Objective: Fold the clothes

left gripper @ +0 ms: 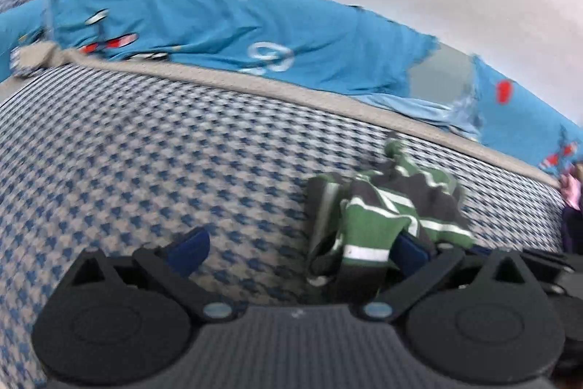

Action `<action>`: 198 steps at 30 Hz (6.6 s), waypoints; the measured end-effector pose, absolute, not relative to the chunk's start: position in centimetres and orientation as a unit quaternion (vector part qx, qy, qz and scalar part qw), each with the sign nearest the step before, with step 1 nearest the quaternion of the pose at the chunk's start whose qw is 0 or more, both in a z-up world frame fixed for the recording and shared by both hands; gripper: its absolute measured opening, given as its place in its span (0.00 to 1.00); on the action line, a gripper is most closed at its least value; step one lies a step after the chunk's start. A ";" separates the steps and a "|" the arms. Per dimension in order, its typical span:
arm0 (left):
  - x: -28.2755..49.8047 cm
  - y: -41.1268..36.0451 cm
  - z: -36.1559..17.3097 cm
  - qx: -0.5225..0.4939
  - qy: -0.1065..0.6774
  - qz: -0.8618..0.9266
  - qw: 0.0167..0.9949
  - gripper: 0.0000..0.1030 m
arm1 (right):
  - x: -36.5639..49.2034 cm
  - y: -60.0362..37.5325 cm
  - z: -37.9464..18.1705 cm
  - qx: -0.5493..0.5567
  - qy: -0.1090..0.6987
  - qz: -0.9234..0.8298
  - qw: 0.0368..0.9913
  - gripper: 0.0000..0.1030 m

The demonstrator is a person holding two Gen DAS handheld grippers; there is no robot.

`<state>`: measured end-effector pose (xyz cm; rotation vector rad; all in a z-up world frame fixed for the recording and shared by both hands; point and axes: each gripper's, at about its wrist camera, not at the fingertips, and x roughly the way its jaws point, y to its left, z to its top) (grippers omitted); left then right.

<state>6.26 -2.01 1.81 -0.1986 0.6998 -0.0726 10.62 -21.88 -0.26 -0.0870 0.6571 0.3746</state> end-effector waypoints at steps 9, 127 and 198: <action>4.8 -3.7 2.7 -0.089 0.299 -0.083 0.946 1.00 | 11.1 -22.9 -1.9 -0.049 0.355 0.169 0.918 0.11; 7.9 -7.2 -3.9 -0.017 0.420 -0.057 0.906 1.00 | 11.7 -32.8 2.1 0.011 0.288 0.107 0.951 0.05; 8.0 -7.1 -3.6 -0.043 0.427 -0.071 0.900 1.00 | 8.2 -24.9 -1.0 -0.123 0.330 0.313 0.882 0.28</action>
